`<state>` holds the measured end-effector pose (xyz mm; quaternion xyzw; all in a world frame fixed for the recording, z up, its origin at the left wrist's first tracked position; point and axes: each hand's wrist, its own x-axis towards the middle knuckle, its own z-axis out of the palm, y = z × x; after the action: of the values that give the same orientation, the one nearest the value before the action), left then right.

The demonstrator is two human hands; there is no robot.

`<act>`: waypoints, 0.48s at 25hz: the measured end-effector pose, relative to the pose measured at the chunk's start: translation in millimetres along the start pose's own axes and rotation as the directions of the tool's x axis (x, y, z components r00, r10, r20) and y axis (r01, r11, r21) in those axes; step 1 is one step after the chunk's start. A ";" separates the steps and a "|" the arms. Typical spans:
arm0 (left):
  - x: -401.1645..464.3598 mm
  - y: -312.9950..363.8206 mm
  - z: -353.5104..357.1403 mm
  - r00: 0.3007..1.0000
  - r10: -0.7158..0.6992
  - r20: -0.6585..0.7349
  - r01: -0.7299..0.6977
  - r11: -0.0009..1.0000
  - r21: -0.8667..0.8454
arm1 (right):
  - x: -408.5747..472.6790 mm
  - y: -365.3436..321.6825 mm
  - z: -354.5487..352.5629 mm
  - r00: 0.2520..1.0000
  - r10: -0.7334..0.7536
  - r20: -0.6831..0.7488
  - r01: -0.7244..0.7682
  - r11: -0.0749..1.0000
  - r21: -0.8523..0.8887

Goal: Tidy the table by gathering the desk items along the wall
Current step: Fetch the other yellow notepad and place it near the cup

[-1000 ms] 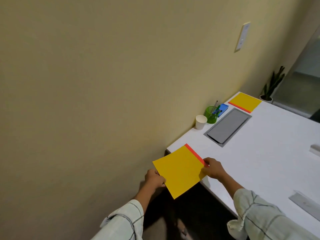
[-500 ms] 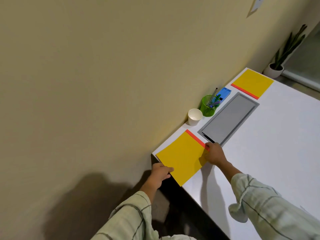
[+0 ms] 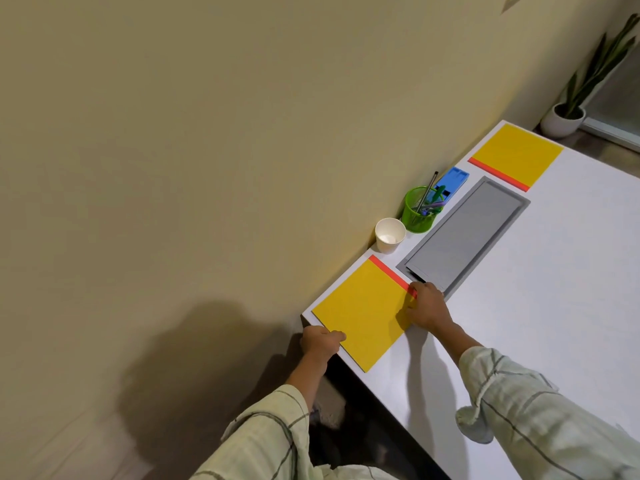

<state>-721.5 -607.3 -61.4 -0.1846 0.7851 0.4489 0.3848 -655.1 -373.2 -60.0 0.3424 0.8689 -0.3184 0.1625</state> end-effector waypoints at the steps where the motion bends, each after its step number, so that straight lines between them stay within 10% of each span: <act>1: 1.5 1.7 -0.4 1.000 -0.013 0.000 0.013 1.000 -0.014 | -0.7 -1.0 1.2 1.000 0.000 0.004 0.000 1.000 -0.014; 12: -6.7 5.3 -0.5 0.992 -0.036 -0.118 0.052 0.989 0.139 | -8.5 0.3 11.3 1.000 -0.014 0.017 0.016 0.993 -0.117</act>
<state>-720.9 -605.3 -53.1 -0.1998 0.8317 0.3719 0.3607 -648.2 -384.6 -64.3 0.3232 0.8871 -0.2711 0.1871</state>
